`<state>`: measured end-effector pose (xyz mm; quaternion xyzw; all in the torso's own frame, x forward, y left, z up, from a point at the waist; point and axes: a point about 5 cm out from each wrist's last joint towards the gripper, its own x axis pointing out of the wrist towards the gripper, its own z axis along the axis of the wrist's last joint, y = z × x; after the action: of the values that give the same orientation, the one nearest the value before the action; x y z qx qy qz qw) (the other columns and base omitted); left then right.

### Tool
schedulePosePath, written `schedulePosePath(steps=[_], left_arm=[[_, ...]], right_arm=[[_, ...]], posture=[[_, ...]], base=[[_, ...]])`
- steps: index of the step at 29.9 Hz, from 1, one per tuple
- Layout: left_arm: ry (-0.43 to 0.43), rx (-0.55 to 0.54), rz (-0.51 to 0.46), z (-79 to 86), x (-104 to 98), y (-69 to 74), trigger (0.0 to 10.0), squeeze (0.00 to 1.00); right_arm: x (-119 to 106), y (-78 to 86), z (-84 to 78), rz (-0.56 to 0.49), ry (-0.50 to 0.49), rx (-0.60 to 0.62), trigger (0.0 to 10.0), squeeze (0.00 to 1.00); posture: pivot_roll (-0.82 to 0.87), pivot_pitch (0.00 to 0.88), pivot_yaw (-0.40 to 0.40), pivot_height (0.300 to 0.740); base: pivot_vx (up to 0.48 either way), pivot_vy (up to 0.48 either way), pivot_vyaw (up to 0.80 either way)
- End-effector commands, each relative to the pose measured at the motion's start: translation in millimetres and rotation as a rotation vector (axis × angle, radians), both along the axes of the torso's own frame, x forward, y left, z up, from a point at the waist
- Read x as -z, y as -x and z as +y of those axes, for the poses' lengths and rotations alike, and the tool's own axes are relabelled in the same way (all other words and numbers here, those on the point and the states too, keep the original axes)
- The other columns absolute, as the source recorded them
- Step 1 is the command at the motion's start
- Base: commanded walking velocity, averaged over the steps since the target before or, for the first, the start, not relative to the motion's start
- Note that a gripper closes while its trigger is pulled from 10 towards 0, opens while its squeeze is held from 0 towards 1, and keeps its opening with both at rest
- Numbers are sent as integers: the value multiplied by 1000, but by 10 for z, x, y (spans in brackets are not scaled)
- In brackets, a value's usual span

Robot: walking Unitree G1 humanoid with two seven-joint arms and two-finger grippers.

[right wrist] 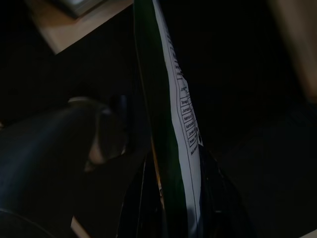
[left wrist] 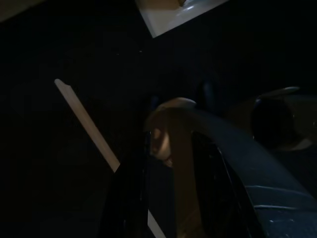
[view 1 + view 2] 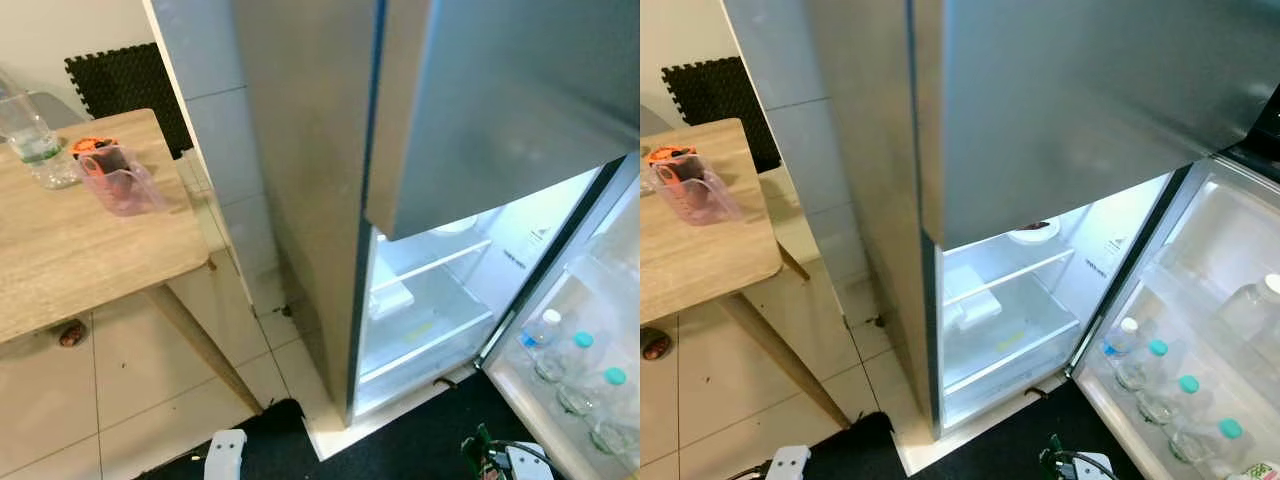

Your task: Restocking fridge

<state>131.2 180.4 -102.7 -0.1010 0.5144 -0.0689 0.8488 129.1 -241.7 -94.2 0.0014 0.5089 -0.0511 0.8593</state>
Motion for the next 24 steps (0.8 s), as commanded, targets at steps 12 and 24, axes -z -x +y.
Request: schedulePosePath(steps=[12,24], left_arm=[[-12,15,21,36,12,45,10000,0],[-17,-17,15,48,7,24,10000,0]], right_arm=[[-46,-122,39,-62,-55,-33,10000,0],[-130,-349,125,-140,-80,-116,10000,0]], posture=[[-53,44,2,740],[-53,50,1,740]], base=[[0,-372,200],[0,-83,734]])
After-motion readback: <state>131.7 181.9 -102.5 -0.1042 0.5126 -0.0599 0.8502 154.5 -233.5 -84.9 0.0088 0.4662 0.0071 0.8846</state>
